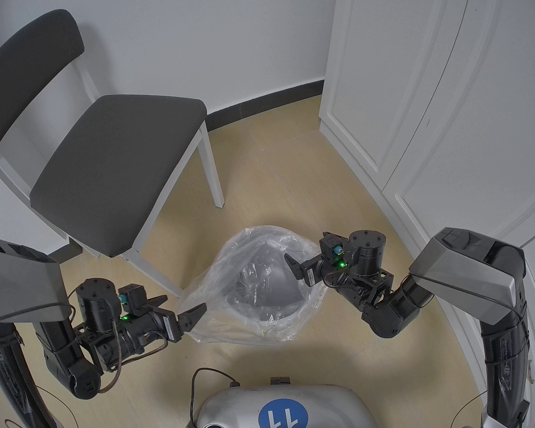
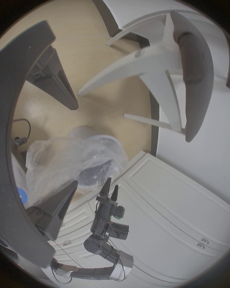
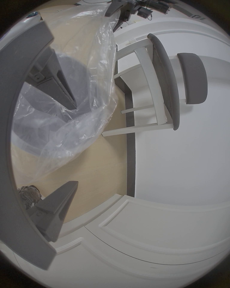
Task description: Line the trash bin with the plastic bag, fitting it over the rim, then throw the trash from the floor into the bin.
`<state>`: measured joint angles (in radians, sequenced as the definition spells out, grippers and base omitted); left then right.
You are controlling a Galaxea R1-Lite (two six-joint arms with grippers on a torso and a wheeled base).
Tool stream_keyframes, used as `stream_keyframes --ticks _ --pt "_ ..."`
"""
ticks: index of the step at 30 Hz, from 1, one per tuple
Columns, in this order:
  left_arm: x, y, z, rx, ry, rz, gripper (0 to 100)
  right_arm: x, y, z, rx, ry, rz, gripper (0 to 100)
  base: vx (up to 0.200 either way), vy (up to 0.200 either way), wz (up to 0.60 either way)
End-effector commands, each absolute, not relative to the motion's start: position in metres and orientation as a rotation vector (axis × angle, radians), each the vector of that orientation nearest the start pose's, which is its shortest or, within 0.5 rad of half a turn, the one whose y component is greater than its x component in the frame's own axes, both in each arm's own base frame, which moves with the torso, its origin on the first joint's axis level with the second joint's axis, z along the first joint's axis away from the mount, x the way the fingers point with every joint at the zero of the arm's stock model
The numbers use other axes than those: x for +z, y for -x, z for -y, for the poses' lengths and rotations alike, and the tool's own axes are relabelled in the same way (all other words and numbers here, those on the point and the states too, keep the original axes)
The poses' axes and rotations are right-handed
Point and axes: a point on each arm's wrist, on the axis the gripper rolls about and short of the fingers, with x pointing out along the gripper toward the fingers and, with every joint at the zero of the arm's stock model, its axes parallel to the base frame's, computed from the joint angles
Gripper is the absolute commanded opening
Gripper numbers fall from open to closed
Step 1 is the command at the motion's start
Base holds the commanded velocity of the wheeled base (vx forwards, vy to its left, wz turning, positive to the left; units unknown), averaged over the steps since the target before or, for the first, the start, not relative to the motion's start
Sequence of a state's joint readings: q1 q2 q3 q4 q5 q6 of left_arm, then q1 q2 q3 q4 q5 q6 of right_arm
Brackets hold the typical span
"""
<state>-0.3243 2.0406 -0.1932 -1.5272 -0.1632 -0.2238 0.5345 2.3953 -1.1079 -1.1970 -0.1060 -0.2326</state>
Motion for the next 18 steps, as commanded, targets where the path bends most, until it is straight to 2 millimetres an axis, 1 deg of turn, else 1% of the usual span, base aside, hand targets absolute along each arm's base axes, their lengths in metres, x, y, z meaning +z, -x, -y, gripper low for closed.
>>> stream_keyframes --ticks 1,4,5,7,8,9,10,13,14,15,17,18 --pt "0.053 -0.247 0.105 -0.475 0.209 -0.335 100 0.043 -0.384 -0.224 0.437 0.261 -0.045 100 0.0 0.0 0.0" --pt "0.063 -0.242 0.089 -0.426 0.216 -0.315 100 0.046 -0.384 -0.223 0.433 0.259 -0.04 100 0.0 0.0 0.0" --pt "0.063 -0.241 0.088 -0.423 0.216 -0.314 100 0.046 -0.384 -0.223 0.433 0.259 -0.04 100 0.0 0.0 0.0" --pt "0.073 -0.231 0.076 -0.398 0.223 -0.293 100 0.047 -0.385 -0.222 0.43 0.258 -0.039 100 0.0 0.0 0.0" --pt "0.077 -0.225 0.074 -0.399 0.225 -0.284 100 0.046 -0.385 -0.222 0.43 0.259 -0.04 100 0.0 0.0 0.0" --pt "0.077 -0.225 0.074 -0.399 0.225 -0.284 100 0.046 -0.385 -0.222 0.43 0.259 -0.04 100 0.0 0.0 0.0" --pt "0.084 -0.214 0.07 -0.404 0.236 -0.266 100 0.045 -0.385 -0.222 0.43 0.259 -0.042 100 0.0 0.0 0.0" --pt "0.09 -0.2 0.066 -0.412 0.277 -0.261 100 0.045 -0.385 -0.222 0.43 0.259 -0.042 100 0.0 0.0 0.0" --pt "0.09 -0.2 0.066 -0.412 0.277 -0.261 100 0.045 -0.385 -0.222 0.43 0.259 -0.042 100 0.0 0.0 0.0" --pt "0.091 -0.194 0.064 -0.403 0.334 -0.269 100 0.045 -0.385 -0.222 0.43 0.258 -0.039 100 0.0 0.0 0.0" --pt "0.091 -0.194 0.062 -0.393 0.376 -0.278 100 0.046 -0.384 -0.224 0.437 0.257 -0.033 100 0.0 0.0 0.0" --pt "0.088 -0.196 0.063 -0.398 0.39 -0.299 100 0.046 -0.383 -0.226 0.442 0.257 -0.033 100 0.0 0.0 0.0"
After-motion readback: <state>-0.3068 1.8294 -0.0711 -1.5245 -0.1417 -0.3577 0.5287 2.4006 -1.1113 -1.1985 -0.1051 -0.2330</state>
